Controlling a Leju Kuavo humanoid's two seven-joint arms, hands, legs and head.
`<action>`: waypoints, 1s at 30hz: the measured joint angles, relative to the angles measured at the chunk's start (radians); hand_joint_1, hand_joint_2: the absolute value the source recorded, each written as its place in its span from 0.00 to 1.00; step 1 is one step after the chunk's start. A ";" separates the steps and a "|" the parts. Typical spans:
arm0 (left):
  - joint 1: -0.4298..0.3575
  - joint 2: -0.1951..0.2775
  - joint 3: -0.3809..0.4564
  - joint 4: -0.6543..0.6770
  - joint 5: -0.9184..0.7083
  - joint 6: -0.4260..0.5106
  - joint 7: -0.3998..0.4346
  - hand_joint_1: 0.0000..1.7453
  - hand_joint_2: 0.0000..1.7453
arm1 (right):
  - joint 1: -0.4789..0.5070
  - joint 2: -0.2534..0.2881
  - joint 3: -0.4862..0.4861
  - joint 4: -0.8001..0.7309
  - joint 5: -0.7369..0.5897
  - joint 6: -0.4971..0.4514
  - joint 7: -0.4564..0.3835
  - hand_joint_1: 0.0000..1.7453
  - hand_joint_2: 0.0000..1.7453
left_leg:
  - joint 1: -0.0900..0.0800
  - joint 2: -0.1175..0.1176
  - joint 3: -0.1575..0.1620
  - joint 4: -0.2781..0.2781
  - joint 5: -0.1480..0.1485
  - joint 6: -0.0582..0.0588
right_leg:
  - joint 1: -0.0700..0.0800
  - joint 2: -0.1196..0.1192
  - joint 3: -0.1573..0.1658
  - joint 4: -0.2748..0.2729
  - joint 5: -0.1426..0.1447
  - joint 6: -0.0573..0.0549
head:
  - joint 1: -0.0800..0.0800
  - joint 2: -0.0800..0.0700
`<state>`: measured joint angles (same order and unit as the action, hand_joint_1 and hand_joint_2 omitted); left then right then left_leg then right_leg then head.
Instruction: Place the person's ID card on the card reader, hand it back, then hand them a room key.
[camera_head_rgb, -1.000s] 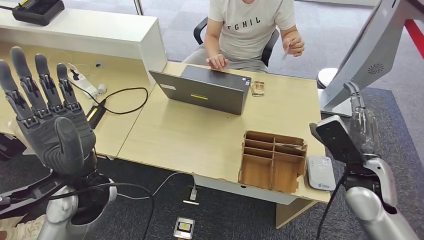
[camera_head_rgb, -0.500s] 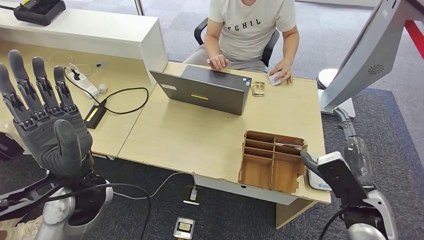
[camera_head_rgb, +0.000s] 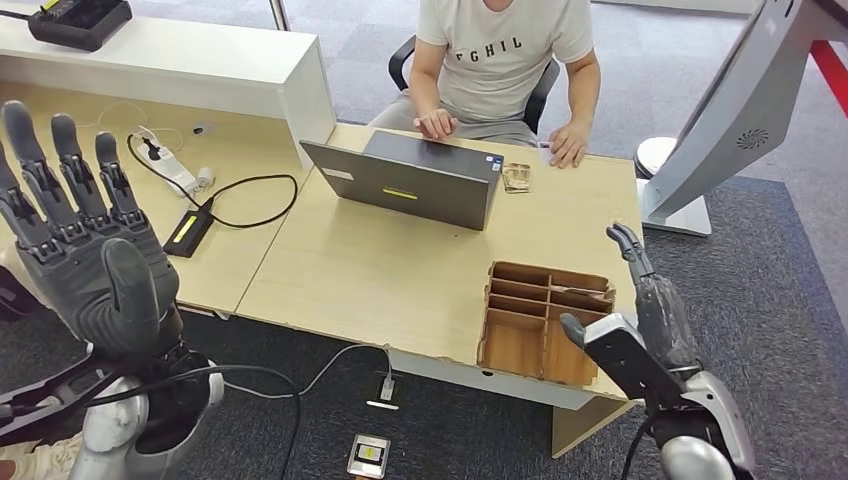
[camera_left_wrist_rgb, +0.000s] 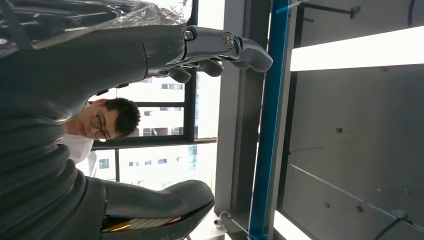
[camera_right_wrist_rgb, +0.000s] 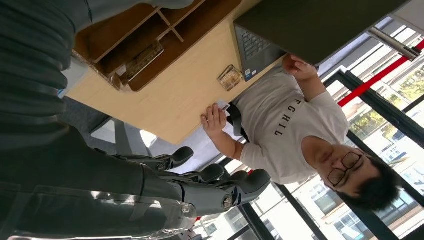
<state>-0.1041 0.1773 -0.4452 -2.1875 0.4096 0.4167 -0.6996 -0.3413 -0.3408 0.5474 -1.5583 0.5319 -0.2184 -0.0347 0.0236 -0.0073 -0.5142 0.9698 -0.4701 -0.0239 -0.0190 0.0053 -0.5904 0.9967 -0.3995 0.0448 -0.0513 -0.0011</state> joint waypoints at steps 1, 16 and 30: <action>0.000 0.002 -0.001 -0.003 -0.002 0.009 0.000 0.00 1.00 | -0.011 0.007 0.006 0.020 0.006 0.001 -0.003 0.00 1.00 | 0.000 0.000 0.000 0.000 0.000 0.000 | 0.000 0.000 0.000 0.000 0.000 0.000 | 0.000 0.000; 0.001 0.008 -0.003 -0.021 -0.017 0.017 0.000 0.00 1.00 | -0.115 0.118 0.085 0.312 0.061 0.038 -0.060 0.00 1.00 | 0.000 0.000 0.000 0.000 0.001 0.000 | 0.000 -0.001 0.000 0.000 0.000 0.000 | 0.000 0.000; 0.008 0.006 0.000 -0.025 -0.017 -0.013 0.000 0.00 1.00 | -0.158 0.137 0.091 0.491 0.083 -0.034 -0.046 0.00 1.00 | 0.000 0.000 0.001 0.000 0.001 0.000 | 0.000 -0.001 0.000 0.000 0.000 0.000 | 0.000 0.000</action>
<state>-0.0963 0.1832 -0.4453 -2.2126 0.3925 0.4042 -0.6996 -0.4994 -0.2036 0.6387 -1.0675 0.6145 -0.2526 -0.0806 0.0234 -0.0073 -0.5135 0.9702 -0.4695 -0.0241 -0.0191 0.0047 -0.5906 0.9968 -0.3994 0.0449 -0.0514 -0.0011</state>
